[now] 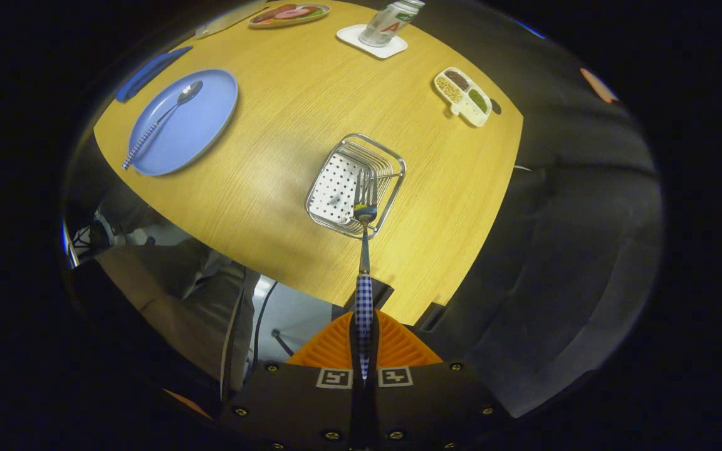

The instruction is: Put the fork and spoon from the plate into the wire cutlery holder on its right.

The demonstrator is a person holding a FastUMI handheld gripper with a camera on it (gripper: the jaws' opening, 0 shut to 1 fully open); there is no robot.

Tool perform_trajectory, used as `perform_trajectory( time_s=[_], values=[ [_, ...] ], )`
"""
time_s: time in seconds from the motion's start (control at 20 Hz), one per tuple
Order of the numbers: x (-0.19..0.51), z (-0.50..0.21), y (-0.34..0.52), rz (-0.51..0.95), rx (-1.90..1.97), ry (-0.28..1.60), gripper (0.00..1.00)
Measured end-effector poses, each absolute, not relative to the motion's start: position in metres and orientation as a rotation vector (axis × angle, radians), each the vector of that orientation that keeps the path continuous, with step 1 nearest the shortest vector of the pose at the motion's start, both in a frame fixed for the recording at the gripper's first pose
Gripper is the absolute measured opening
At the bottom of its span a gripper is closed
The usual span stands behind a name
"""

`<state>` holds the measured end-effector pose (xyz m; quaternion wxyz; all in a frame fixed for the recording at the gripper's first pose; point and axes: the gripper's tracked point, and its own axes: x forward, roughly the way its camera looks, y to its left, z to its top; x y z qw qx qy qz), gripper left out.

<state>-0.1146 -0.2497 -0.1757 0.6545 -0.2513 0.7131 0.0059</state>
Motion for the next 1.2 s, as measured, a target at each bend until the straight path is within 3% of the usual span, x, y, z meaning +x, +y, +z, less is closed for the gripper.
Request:
perform_trajectory(
  time_s=[0.8, 1.05, 1.2],
  values=[
    [-0.072, -0.209, -0.261, 0.151, -0.703, 1.795, 0.01],
    [-0.064, -0.212, -0.255, 0.154, -0.666, 1.762, 0.11],
    [-0.067, -0.208, -0.254, 0.136, -0.636, 1.746, 0.12]
  ],
)
